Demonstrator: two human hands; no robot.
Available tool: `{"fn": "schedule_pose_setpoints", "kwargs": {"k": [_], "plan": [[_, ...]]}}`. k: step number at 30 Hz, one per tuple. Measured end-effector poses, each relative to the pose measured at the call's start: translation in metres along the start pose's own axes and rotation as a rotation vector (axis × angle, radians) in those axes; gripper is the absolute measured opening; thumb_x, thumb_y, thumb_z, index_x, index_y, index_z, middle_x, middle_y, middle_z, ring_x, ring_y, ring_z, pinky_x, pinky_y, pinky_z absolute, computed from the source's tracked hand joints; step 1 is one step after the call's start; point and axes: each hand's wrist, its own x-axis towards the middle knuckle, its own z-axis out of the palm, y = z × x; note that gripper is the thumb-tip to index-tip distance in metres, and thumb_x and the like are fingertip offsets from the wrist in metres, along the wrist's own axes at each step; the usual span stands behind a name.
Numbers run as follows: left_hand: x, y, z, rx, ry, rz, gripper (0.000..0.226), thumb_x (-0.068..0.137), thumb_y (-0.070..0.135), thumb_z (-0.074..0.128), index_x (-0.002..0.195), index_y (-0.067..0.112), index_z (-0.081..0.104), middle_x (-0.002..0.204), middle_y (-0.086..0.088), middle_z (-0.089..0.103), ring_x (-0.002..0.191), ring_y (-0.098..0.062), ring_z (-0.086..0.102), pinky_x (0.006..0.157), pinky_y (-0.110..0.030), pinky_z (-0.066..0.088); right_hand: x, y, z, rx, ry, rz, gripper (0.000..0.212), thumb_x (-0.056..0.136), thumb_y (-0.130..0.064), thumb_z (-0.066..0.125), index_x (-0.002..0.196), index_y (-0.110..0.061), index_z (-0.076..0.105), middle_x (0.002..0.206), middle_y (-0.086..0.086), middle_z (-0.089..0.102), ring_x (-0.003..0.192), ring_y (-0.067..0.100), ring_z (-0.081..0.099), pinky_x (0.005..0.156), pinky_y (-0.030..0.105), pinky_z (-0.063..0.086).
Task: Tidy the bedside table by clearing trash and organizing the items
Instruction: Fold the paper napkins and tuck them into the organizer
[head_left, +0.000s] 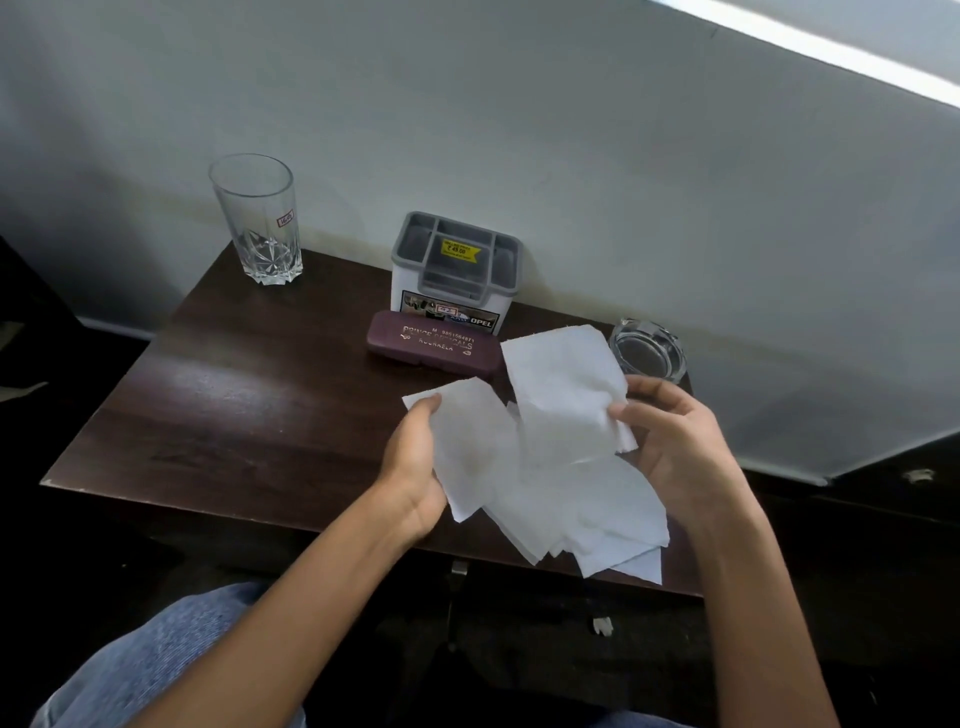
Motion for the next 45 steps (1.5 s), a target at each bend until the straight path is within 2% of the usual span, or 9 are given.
{"fn": "schedule_pose_setpoints", "kwargs": {"k": [4,8,13,17,20,28,32,39,45], "plan": [[-0.004,-0.005,0.006,-0.112,-0.213,-0.038,0.055,0.096,0.053,0.029,0.103,0.015,0.068,0.1,-0.009,0.072,0.095,-0.024,0.064,0.087,-0.038,0.047,-0.001,0.005,0.015,-0.037,-0.04,0.012,0.029,0.078,0.011,0.059,0.103,-0.004,0.061,0.091,0.013,0.07,0.079,0.024,0.067,0.07,0.039,0.056],[-0.005,-0.003,0.008,-0.157,-0.284,-0.074,0.073,0.091,0.065,0.02,0.116,0.012,0.064,0.115,-0.015,0.068,0.105,-0.029,0.063,0.09,-0.041,0.048,-0.001,0.016,0.03,-0.142,-0.027,0.041,0.03,0.077,0.01,0.059,0.104,-0.003,0.062,0.091,0.016,0.069,0.081,0.026,0.065,0.068,0.039,0.057],[-0.005,-0.003,0.008,-0.194,-0.32,-0.06,0.064,0.093,0.059,0.027,0.119,0.013,0.063,0.11,-0.013,0.07,0.1,-0.028,0.064,0.089,-0.042,0.048,0.0,0.017,0.033,-0.334,0.046,0.019,0.028,0.076,0.006,0.055,0.095,-0.013,0.065,0.086,0.008,0.067,0.084,0.023,0.059,0.067,0.036,0.051],[-0.003,-0.006,0.008,-0.168,-0.35,-0.078,0.057,0.096,0.052,0.029,0.121,0.012,0.062,0.116,-0.015,0.067,0.107,-0.03,0.062,0.092,-0.042,0.048,-0.002,0.015,0.034,-0.332,0.031,-0.018,0.014,0.076,-0.012,0.07,0.089,-0.015,0.067,0.086,0.007,0.069,0.084,0.023,0.061,0.069,0.038,0.047],[-0.002,-0.009,0.008,-0.164,-0.348,-0.096,0.055,0.097,0.049,0.027,0.115,0.012,0.064,0.112,-0.014,0.069,0.103,-0.029,0.063,0.093,-0.042,0.046,-0.006,0.014,0.035,-0.311,0.025,-0.097,0.005,0.079,-0.011,0.071,0.079,-0.009,0.066,0.078,0.008,0.067,0.073,0.023,0.059,0.057,0.033,0.042],[-0.002,-0.009,0.009,-0.185,-0.335,-0.151,0.056,0.098,0.05,0.024,0.112,0.015,0.066,0.1,-0.01,0.072,0.095,-0.025,0.064,0.085,-0.038,0.047,-0.016,-0.005,0.03,-0.078,-0.209,-0.058,0.008,0.073,-0.013,0.068,0.078,-0.009,0.063,0.078,0.008,0.067,0.067,0.018,0.063,0.058,0.029,0.052],[-0.003,-0.008,0.009,-0.195,-0.366,-0.169,0.06,0.096,0.052,0.029,0.091,0.016,0.077,0.098,-0.009,0.074,0.087,-0.023,0.069,0.084,-0.038,0.048,-0.015,-0.004,0.034,-0.037,-0.274,-0.003,0.008,0.072,-0.013,0.068,0.079,-0.009,0.065,0.077,0.006,0.067,0.066,0.016,0.064,0.059,0.025,0.054],[-0.006,-0.005,0.008,-0.231,-0.4,-0.167,0.079,0.089,0.069,0.02,0.116,0.008,0.064,0.113,-0.019,0.068,0.099,-0.031,0.067,0.088,-0.044,0.048,-0.011,0.008,0.038,-0.294,-0.091,-0.022,0.006,0.083,-0.008,0.065,0.086,-0.013,0.066,0.077,0.0,0.07,0.07,0.013,0.063,0.056,0.023,0.047],[-0.01,-0.008,0.012,-0.19,-0.417,-0.144,0.039,0.094,0.036,0.044,0.113,0.008,0.064,0.108,-0.015,0.07,0.099,-0.028,0.065,0.095,-0.043,0.046,-0.01,0.01,0.041,-0.342,-0.028,-0.025,0.02,0.081,0.0,0.064,0.095,-0.014,0.066,0.085,0.007,0.071,0.076,0.018,0.065,0.064,0.029,0.049]]}}
